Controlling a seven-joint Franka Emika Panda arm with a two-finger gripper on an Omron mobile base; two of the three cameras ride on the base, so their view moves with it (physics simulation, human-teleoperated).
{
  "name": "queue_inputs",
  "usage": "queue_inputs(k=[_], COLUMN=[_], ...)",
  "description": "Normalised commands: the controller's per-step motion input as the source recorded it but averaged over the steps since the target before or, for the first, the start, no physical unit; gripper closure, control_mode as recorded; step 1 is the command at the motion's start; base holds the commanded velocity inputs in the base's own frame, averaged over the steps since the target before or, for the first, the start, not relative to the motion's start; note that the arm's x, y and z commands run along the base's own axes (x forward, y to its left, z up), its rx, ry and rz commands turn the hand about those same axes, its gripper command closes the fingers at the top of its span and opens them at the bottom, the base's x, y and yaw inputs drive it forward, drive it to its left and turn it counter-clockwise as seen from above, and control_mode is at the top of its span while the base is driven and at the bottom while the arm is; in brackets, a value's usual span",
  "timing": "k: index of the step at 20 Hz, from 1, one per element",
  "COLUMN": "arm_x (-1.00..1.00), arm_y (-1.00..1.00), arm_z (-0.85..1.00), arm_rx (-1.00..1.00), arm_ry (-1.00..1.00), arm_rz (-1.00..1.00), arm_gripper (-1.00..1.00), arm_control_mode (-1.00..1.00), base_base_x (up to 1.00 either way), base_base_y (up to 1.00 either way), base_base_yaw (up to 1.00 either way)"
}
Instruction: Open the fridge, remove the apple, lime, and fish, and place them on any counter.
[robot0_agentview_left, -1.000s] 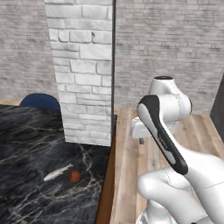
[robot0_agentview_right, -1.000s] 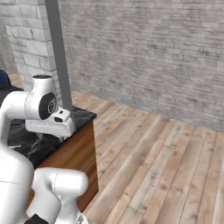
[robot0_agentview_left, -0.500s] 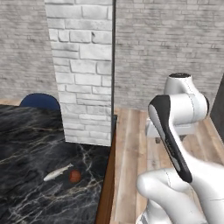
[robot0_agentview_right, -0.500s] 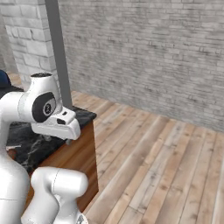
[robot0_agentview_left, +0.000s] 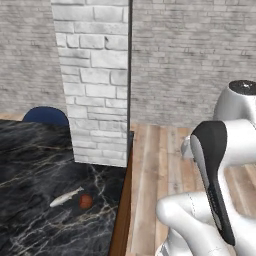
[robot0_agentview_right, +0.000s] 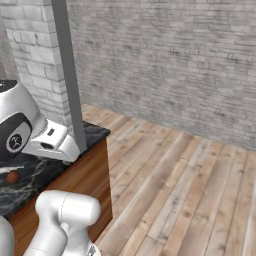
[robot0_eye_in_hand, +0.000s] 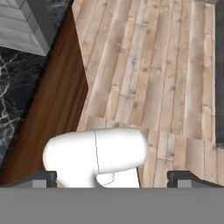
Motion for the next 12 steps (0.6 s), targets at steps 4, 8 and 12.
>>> queue_inputs(k=[4,8,12], arm_x=[-0.21,-0.13,0.0], arm_y=[-0.04,-0.01,0.0], arm_z=[0.36,0.14,0.0], arm_rx=[0.0,-0.01,0.0], arm_ry=[-0.24,-0.16,0.0], arm_rz=[0.07,0.07,0.0], arm_gripper=[-1.0,-1.0,-1.0], arm_control_mode=[-1.0,-1.0,-1.0], base_base_x=[0.0,0.0,0.0], base_base_y=[0.0,0.0,0.0], base_base_yaw=[0.0,0.0,0.0])
